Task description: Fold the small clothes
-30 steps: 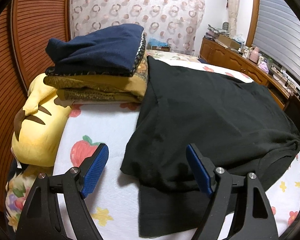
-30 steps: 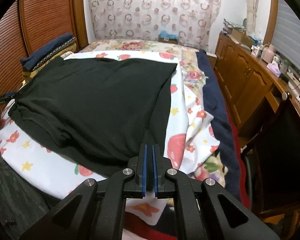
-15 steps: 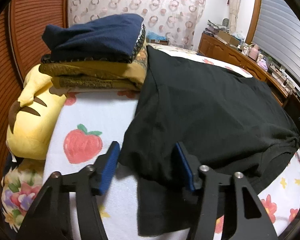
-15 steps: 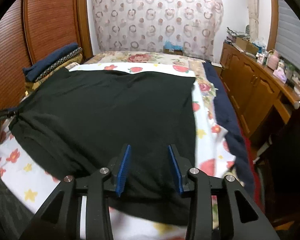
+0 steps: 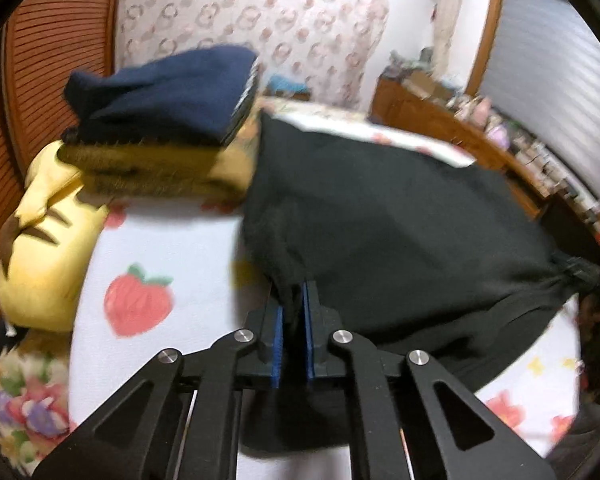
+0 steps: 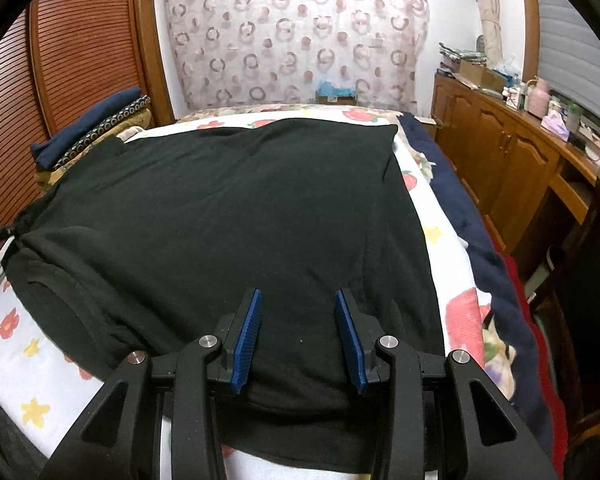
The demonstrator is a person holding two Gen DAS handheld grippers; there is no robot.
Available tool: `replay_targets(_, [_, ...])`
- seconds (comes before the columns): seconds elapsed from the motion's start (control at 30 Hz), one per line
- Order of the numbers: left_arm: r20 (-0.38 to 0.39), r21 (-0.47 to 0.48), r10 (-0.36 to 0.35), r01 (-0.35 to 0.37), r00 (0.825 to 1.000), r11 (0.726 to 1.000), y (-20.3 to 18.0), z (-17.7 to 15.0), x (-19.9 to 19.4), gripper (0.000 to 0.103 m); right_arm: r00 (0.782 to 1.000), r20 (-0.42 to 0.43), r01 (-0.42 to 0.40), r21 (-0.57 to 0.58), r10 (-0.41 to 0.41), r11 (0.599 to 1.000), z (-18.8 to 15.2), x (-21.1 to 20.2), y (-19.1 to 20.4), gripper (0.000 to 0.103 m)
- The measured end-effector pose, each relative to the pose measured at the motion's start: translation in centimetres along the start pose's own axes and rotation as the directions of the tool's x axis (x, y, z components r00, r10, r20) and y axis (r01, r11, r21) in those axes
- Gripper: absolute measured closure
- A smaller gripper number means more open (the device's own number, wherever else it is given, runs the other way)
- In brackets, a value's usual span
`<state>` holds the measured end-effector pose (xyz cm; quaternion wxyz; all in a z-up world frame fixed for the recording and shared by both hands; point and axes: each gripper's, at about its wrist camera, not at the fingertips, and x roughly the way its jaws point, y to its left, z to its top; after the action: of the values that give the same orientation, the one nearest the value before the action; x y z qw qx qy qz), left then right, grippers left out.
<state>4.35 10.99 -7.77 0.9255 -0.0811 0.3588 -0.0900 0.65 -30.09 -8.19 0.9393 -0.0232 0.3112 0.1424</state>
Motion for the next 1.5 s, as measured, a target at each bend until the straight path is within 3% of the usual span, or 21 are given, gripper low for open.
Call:
replay_targets(0.27, [0.116, 0.107, -0.136, 0.124, 0.984, 0.987, -5.7, 6.0, -2.1, 0.095, 1.000, 0.012, -0.006, 0.001, 0.006, 1.000, 0.6, 0.0, 0.6, 0.061])
replay_targets(0.5, [0.129, 0.252, -0.287, 0.248, 0.949, 0.935, -13.2, 10.6, -0.9, 0.095, 0.997, 0.082, 0.013, 0.002, -0.013, 1.000, 1.4, -2.1, 0.6, 0.059])
replay_targets(0.63, [0.123, 0.320, -0.316, 0.264, 0.941, 0.910, -16.2, 11.8, -0.5, 0.095, 0.993, 0.112, 0.023, -0.001, -0.023, 1.000, 1.6, -2.6, 0.4, 0.059])
replay_targets(0.77, [0.126, 0.335, -0.268, 0.213, 0.955, 0.918, -16.4, 11.8, -0.6, 0.095, 0.992, 0.122, 0.022, -0.008, -0.021, 1.000, 0.9, -2.6, 0.7, 0.059])
replay_targets(0.9, [0.131, 0.282, -0.196, 0.153, 0.972, 0.947, -13.1, 10.6, -1.5, 0.095, 0.993, 0.116, 0.012, -0.016, -0.010, 1.000, 0.4, -2.0, 0.9, 0.059])
replay_targets(1.03, [0.141, 0.215, -0.078, 0.047, 0.987, 0.975, -8.9, 7.8, -3.3, 0.095, 0.994, 0.110, -0.001, -0.016, 0.002, 1.000, 0.6, -1.6, 1.1, 0.059])
replay_targets(1.1, [0.102, 0.173, -0.022, 0.004, 0.995, 0.985, -6.8, 6.0, -3.2, 0.095, 0.994, 0.107, -0.014, -0.013, 0.016, 1.000, 0.6, -1.2, 1.3, 0.059])
replay_targets(1.23, [0.030, 0.107, 0.021, -0.024, 0.999, 0.994, -4.1, 3.4, -1.7, 0.095, 0.995, 0.094, -0.029, -0.017, 0.030, 0.999, 1.0, -0.4, 1.8, 0.059])
replay_targets(1.4, [-0.032, 0.087, 0.034, -0.031, 0.999, 0.996, -3.4, 1.8, 0.7, 0.061, 0.995, 0.089, -0.036, -0.032, 0.038, 0.999, 1.4, -0.3, 2.2, 0.059])
replay_targets(1.5, [-0.082, 0.092, 0.047, -0.039, 0.996, 0.995, -3.1, 1.1, 2.0, 0.060, 0.995, 0.090, -0.031, -0.034, 0.034, 0.999, 1.4, -0.6, 1.8, 0.059])
